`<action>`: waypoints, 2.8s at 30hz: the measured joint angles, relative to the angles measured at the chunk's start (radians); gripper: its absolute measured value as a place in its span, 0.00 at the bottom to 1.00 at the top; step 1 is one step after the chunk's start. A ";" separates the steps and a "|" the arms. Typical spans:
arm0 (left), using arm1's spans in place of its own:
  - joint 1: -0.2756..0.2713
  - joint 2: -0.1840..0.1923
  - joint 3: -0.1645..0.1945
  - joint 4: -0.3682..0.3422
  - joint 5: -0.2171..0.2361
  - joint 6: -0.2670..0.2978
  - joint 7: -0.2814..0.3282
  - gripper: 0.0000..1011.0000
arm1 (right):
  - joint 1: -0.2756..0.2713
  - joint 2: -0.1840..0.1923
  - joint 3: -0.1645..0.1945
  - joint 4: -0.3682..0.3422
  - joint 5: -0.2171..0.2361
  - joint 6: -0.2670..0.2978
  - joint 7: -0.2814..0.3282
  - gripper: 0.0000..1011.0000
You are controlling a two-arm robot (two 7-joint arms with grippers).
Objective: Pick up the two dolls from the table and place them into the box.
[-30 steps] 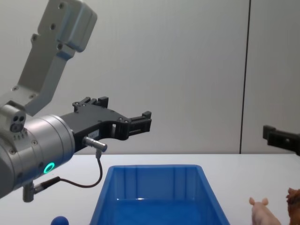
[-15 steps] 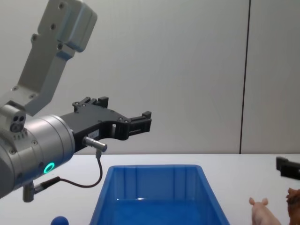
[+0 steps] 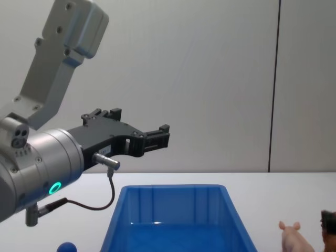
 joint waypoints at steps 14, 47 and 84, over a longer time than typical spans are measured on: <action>0.000 0.000 0.000 0.000 0.000 0.000 0.000 0.99 | -0.004 -0.017 -0.008 0.063 -0.008 0.014 0.001 0.94; 0.000 0.000 0.000 0.000 0.000 0.000 0.000 0.99 | 0.002 -0.041 -0.015 0.090 -0.067 -0.056 0.035 0.28; 0.000 0.000 0.000 0.000 0.000 0.000 0.000 0.99 | 0.193 -0.172 -0.094 0.165 -0.093 -0.124 0.435 0.44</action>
